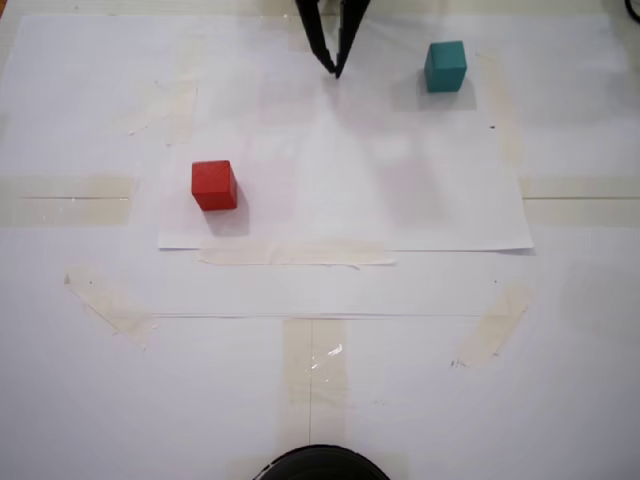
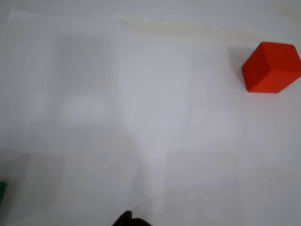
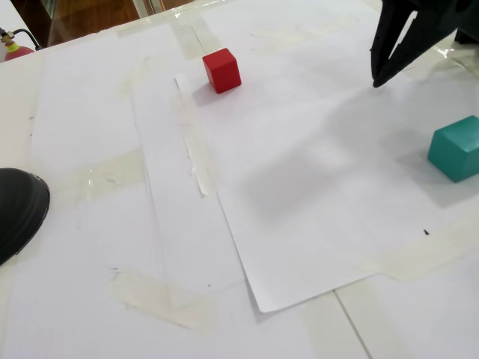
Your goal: Put the red cube on the top of the blue cube.
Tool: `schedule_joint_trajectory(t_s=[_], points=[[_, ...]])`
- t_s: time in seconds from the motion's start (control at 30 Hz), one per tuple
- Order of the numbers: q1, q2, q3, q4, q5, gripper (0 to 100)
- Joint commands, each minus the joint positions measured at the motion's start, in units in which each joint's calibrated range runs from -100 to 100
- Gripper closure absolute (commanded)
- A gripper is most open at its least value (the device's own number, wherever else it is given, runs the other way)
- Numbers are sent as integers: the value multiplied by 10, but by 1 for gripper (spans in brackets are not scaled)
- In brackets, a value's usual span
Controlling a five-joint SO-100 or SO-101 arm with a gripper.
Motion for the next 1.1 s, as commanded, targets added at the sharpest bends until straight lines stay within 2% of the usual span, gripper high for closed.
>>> schedule_joint_trajectory(t_s=[0.0, 1.07], points=[[4, -5, 8, 4, -4, 99], [2, -5, 4, -1, -15, 100]])
